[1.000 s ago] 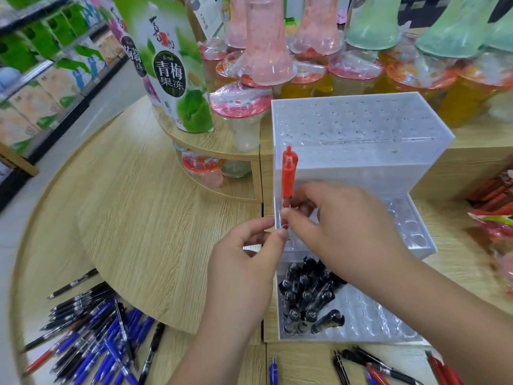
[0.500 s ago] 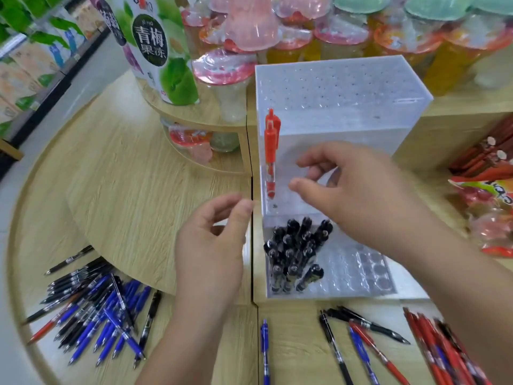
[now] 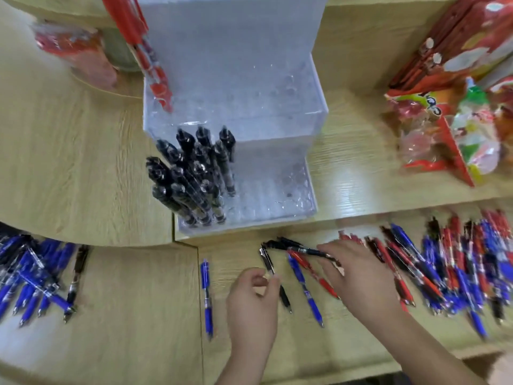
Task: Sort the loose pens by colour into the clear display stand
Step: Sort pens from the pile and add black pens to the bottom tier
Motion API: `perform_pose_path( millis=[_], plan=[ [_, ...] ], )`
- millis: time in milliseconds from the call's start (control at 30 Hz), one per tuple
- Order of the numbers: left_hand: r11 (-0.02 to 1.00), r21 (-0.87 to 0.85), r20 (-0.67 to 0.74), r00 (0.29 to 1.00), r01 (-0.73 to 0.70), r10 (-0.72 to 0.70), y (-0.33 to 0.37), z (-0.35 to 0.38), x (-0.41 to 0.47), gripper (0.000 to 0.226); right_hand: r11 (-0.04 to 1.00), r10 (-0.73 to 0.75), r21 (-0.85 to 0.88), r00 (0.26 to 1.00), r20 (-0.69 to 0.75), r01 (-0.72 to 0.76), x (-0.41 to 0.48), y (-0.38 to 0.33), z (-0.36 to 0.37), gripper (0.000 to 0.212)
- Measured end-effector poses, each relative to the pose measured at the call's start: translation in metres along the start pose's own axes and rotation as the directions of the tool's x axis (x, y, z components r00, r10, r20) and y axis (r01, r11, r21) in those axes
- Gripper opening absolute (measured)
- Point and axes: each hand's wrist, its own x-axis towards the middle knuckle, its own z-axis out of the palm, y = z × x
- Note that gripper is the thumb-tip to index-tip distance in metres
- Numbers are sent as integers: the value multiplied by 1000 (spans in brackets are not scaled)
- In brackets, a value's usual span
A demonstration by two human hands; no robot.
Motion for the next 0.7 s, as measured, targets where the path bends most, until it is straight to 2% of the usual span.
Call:
perform_pose_path(
  millis=[167, 300, 400, 467, 600, 700],
  plan=[
    [933, 359, -86, 996, 34, -3, -3, 38, 24, 28, 990, -84, -110, 994, 71, 91, 34, 6, 36, 31],
    [888, 454, -108, 994, 68, -20, -3, 44, 35, 24, 950, -175, -248, 981, 84, 191, 44, 7, 44, 18],
    [902, 422, -69, 996, 88, -65, 5, 37, 35, 17, 940, -190, -272, 978, 82, 205, 44, 9, 41, 14],
    [919, 394, -26, 999, 36, -28, 14, 25, 26, 14, 949, -194, -242, 979, 66, 204, 39, 7, 30, 14],
    [929, 334, -49, 981, -160, 187, 32, -20, -7, 7, 972, -226, -46, 970, 86, 231, 12, -4, -15, 23],
    [926, 195, -204, 911, -322, 359, 58, -57, -36, 15, 970, -221, 131, 967, 131, 204, -3, -24, -57, 28]
  ],
)
